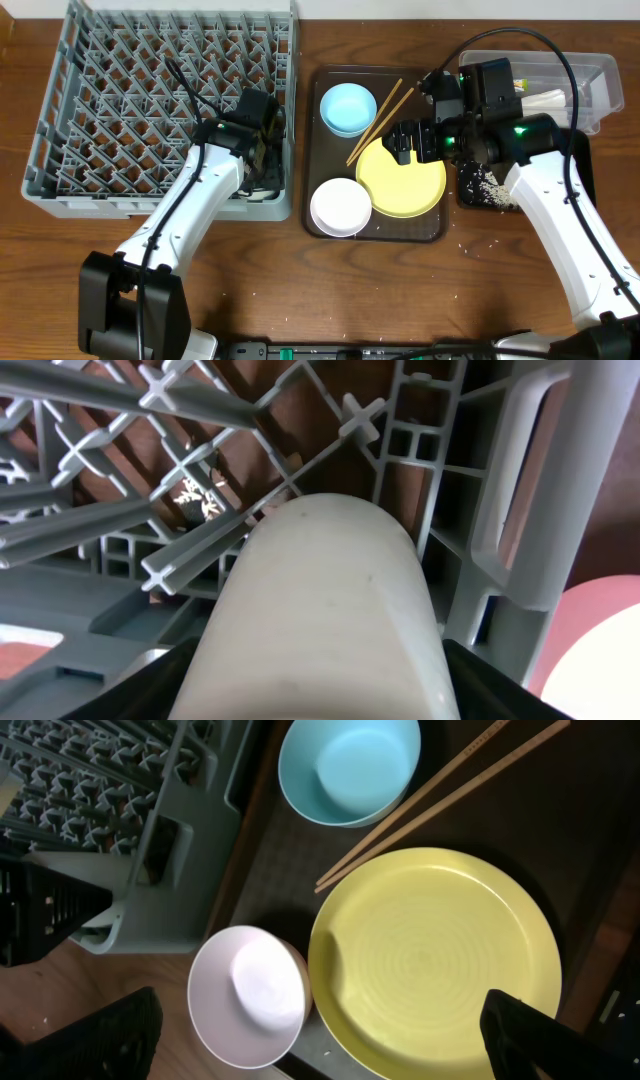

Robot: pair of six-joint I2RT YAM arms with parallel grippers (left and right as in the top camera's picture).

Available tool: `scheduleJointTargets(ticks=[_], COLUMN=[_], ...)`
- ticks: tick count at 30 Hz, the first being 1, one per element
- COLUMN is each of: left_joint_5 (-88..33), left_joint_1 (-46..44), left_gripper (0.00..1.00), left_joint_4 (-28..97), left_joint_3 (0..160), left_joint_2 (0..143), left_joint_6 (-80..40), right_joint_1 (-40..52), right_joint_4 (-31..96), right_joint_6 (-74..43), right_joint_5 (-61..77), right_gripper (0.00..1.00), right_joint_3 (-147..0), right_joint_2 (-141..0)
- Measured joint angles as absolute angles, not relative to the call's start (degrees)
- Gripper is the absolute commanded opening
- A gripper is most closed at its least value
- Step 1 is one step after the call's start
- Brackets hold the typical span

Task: Sort waste into correct bins and load items into the dishwasher
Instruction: 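Release cup in rack and lift left gripper away, then move left gripper to white bowl on brown tray and grasp rim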

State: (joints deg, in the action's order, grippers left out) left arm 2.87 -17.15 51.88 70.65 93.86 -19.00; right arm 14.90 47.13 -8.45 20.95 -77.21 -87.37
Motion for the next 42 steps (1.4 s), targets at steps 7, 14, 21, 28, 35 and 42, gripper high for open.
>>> scheduleJointTargets(ticks=[7, 14, 21, 28, 35, 42], left_joint_5=[2.09, 0.32, -6.35, -10.04, -10.85, -12.29], left_joint_1=[-17.15, -17.15, -17.15, -18.5, -23.86, -24.8], left_gripper=[0.84, 0.84, 0.84, 0.83, 0.84, 0.84], left_joint_4=[51.55, 56.01, 62.02, 66.98, 69.73, 77.01], left_joint_3=[70.65, 75.94, 89.12, 101.45, 107.44, 107.37], left_joint_2=[93.86, 93.84, 93.14, 92.47, 94.94, 102.06], left_joint_6=[-19.44, -19.44, -19.44, -21.34, -22.55, -22.7], right_joint_1=[14.9, 14.9, 14.44, 9.15, 4.19, 3.97], right_joint_4=[47.09, 45.89, 47.9, 54.41, 59.68, 66.74], right_joint_6=[-8.47, -8.45, -8.4, -8.4, -8.29, -8.25], right_joint_5=[20.95, 20.95, 20.95, 20.91, 20.99, 21.5], right_gripper=[0.99, 0.99, 0.99, 0.99, 0.99, 0.93], right_joint_3=[-77.21, -77.21, -78.67, -87.7, -92.71, -92.75], right_joint_2=[-87.37, -87.37, -87.37, -87.24, -86.41, -86.3])
